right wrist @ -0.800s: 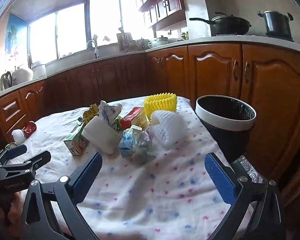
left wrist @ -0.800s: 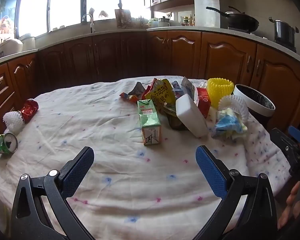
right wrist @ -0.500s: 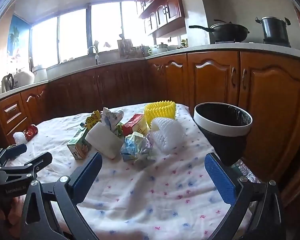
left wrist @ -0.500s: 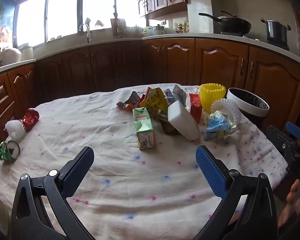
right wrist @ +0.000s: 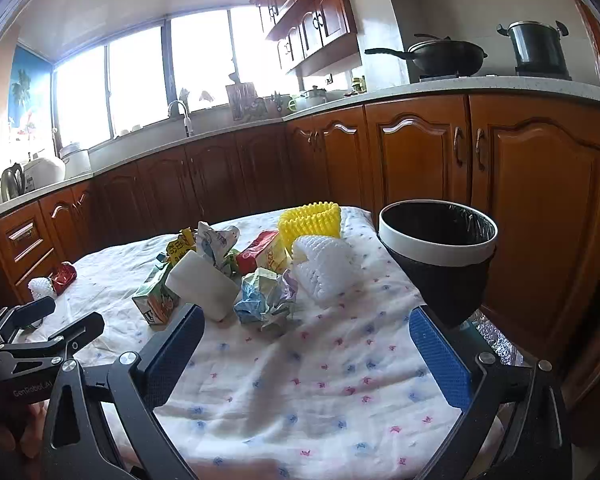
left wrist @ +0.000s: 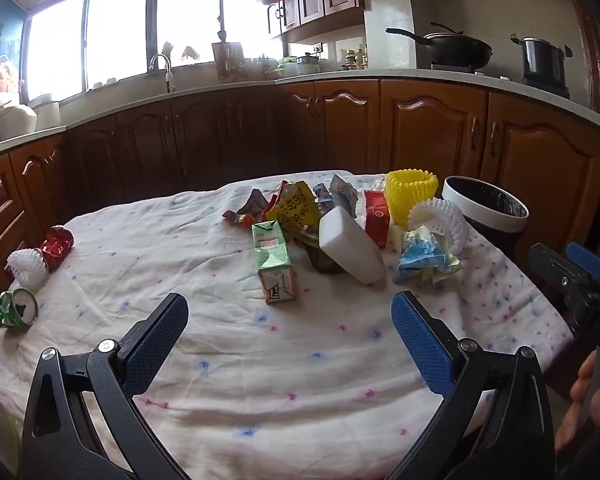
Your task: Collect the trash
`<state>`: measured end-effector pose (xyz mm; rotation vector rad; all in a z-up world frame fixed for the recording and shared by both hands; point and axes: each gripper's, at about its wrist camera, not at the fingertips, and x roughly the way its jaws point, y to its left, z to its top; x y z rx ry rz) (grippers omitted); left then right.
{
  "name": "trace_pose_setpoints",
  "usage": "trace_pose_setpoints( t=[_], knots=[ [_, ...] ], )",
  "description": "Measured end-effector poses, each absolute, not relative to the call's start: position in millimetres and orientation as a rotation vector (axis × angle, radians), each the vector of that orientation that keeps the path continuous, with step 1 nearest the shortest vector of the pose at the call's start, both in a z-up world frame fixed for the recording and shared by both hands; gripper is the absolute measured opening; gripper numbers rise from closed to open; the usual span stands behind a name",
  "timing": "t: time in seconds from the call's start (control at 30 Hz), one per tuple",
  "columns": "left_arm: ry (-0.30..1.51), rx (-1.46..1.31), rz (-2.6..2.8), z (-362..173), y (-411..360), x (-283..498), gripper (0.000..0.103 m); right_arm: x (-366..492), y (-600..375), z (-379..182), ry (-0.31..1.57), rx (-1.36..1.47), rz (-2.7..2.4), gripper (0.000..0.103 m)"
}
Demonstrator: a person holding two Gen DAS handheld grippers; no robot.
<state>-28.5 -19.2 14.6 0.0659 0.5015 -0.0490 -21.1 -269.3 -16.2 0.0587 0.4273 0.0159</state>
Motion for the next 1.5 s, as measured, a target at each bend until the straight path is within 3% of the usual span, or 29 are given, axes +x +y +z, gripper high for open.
trace_pose_setpoints(
  t=[1.5],
  knots=[
    [0.516, 0.074, -0.068, 10.4, -26.9, -29.9, 0.103, -25.1, -277.3, -19.6, 0.427, 0.109, 0.038, 0.103]
  ],
)
